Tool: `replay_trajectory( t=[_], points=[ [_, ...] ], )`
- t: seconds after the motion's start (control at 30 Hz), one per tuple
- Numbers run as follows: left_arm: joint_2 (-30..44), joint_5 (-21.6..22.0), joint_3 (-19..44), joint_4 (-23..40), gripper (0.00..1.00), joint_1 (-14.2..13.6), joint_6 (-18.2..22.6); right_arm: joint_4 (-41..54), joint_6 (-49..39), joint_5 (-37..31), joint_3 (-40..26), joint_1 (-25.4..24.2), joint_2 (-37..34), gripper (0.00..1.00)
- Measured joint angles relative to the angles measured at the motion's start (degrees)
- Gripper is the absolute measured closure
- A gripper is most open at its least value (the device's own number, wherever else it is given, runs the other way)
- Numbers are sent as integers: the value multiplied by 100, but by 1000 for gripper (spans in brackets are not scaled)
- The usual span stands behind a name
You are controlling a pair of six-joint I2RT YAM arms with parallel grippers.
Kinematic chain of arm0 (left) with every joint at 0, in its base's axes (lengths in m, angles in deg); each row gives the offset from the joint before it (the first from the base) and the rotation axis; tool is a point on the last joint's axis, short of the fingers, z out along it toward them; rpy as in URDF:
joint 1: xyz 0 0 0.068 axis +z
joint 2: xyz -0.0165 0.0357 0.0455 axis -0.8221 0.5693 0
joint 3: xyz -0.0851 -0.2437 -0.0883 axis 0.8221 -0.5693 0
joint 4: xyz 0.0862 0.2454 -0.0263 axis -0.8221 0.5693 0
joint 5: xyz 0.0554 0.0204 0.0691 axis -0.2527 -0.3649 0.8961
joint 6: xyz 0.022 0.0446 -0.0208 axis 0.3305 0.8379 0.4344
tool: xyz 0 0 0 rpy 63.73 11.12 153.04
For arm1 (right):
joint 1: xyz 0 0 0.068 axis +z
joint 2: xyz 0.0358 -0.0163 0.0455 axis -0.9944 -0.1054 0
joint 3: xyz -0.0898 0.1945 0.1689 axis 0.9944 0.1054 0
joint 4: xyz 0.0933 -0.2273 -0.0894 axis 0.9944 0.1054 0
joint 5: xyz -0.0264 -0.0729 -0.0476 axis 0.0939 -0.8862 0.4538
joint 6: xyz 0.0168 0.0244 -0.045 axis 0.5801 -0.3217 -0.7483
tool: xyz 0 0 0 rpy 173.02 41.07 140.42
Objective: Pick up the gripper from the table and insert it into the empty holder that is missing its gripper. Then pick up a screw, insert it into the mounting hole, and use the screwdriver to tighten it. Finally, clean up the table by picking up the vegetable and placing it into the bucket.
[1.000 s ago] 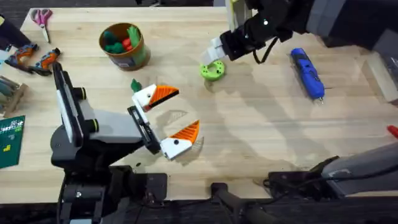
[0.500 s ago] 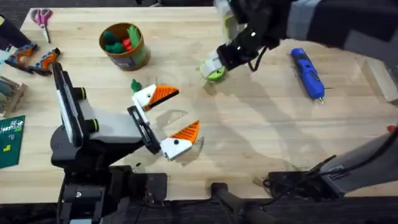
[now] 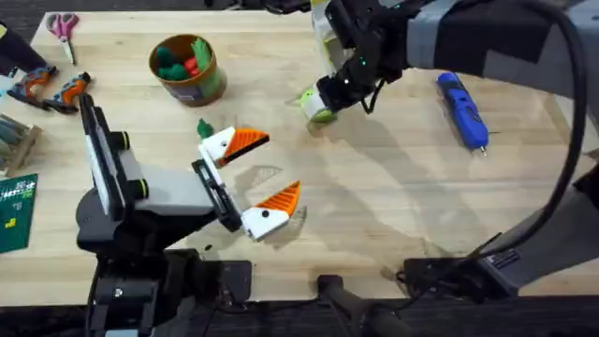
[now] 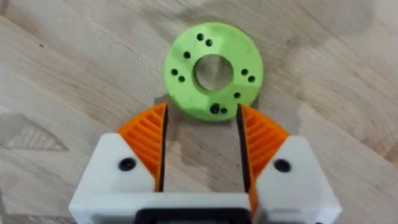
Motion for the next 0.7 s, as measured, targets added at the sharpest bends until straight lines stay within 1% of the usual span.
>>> replay_trajectory(
  t=[0.43, 0.5, 0.57, 0.7],
  points=[
    [0, 0, 0, 0, 29, 0, 0, -186, 0, 2, 0, 10, -138, 422],
    [0, 0, 0, 0, 29, 0, 0, -186, 0, 0, 0, 10, -138, 439],
    [0, 0, 0, 0, 29, 0, 0, -186, 3, 0, 0, 10, -139, 496],
    [2, 0, 0, 0, 28, 0, 0, -186, 17, 0, 0, 10, -138, 558]
  ],
)
